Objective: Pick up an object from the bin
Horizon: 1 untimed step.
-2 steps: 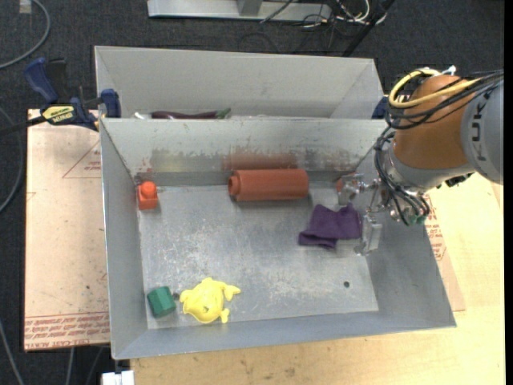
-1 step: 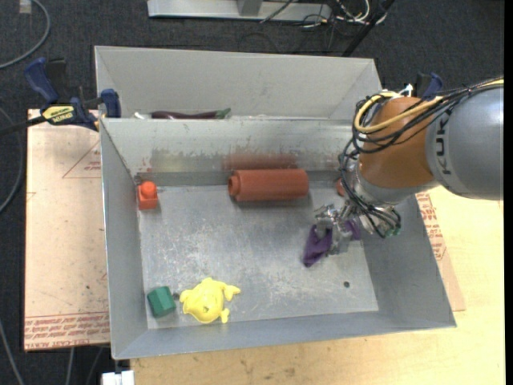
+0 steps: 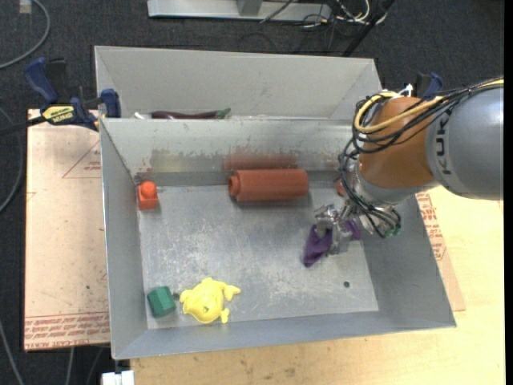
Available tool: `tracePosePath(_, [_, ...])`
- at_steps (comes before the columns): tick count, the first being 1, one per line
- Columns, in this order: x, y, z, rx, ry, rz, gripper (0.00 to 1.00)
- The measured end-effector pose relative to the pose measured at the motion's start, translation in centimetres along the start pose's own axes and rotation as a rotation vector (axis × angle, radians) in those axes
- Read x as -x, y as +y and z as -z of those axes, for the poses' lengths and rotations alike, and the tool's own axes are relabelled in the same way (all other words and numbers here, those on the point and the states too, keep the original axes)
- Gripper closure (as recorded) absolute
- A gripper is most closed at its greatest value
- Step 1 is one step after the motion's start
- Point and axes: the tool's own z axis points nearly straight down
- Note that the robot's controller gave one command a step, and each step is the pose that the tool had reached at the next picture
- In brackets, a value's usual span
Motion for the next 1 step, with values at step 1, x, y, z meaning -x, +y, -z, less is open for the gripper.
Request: tracePosePath(1, [-1.72,0.26,19.91,0.0,-0.003,0.033,1.0])
